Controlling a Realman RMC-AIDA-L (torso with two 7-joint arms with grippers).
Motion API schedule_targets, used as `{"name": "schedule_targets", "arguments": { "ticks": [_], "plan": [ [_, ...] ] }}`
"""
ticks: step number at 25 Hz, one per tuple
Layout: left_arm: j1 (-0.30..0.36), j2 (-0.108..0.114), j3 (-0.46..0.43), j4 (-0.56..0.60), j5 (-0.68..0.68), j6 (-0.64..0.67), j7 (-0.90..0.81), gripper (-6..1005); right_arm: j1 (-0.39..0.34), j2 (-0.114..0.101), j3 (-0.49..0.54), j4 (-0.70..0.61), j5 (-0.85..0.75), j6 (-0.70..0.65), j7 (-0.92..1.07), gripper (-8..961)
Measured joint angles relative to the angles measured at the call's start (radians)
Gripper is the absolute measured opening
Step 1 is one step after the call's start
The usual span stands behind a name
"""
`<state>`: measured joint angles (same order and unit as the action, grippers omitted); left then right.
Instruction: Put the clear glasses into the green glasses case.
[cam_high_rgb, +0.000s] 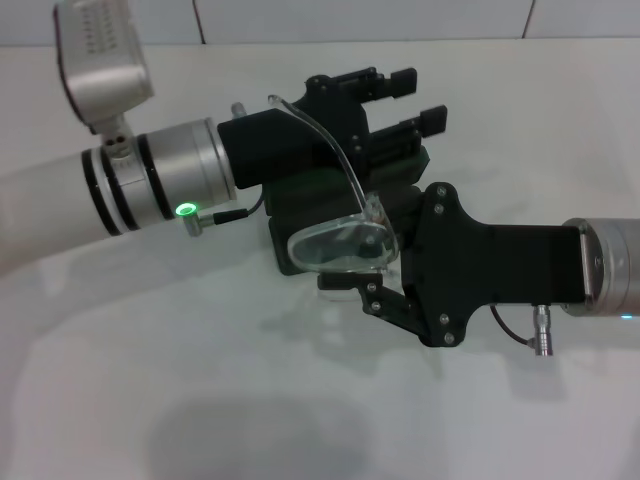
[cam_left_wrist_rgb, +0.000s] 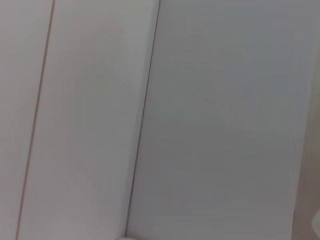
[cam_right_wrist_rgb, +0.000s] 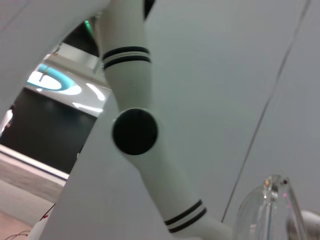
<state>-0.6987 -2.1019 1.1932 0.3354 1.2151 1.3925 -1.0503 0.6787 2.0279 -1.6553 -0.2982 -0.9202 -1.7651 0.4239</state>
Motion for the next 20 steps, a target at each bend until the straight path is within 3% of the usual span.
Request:
{"name": "schedule_targets", "arguments": {
  "ticks": [10,20],
  "plan": [
    [0.058,0.0,0.009,-0.005,-0.127,0.053,0.124,581,-0.01,0.0,0.032,0.008,0.015,0.046,0.08,125],
    [0.062,-0.001,0.009,-0.013,-0.143,0.062,0.135,581,-0.01,0.0,0.023,0.008,0.016,0.087,0.103,125]
  ]
}}
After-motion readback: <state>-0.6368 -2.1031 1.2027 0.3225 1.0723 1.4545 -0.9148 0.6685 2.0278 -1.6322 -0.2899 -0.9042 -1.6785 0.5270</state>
